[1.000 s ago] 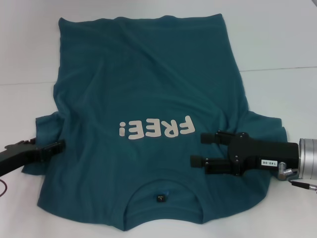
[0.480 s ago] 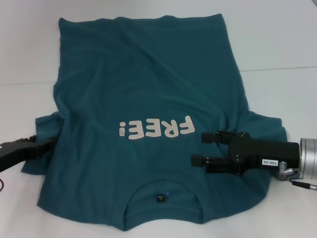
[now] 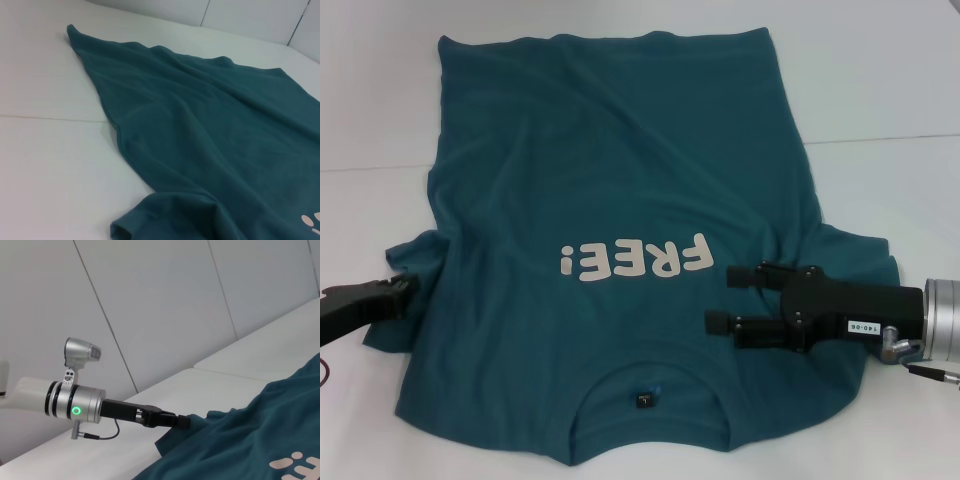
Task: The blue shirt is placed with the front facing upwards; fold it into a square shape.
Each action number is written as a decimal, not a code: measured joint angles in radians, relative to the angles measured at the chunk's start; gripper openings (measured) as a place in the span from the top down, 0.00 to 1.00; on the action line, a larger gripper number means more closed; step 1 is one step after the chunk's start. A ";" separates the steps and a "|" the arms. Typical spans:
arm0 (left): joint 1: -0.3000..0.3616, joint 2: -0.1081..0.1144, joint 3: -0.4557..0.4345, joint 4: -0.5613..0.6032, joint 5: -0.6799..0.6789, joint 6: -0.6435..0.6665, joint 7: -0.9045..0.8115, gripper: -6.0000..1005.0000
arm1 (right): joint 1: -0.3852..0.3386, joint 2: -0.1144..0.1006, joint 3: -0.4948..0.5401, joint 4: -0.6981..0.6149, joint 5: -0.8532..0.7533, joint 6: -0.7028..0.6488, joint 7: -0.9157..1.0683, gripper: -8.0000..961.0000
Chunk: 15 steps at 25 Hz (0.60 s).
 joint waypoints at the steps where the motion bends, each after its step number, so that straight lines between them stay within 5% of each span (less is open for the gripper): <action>1: -0.001 0.000 0.000 0.001 0.000 0.000 0.000 0.77 | 0.000 0.000 0.001 0.000 0.000 0.000 0.000 0.02; 8: 0.002 0.004 -0.006 0.032 0.000 -0.002 -0.002 0.99 | -0.001 0.004 0.006 0.001 0.000 0.001 0.004 0.02; 15: 0.011 0.021 -0.010 0.075 0.001 -0.001 -0.004 0.99 | -0.001 0.010 0.008 0.012 0.001 0.000 0.005 0.02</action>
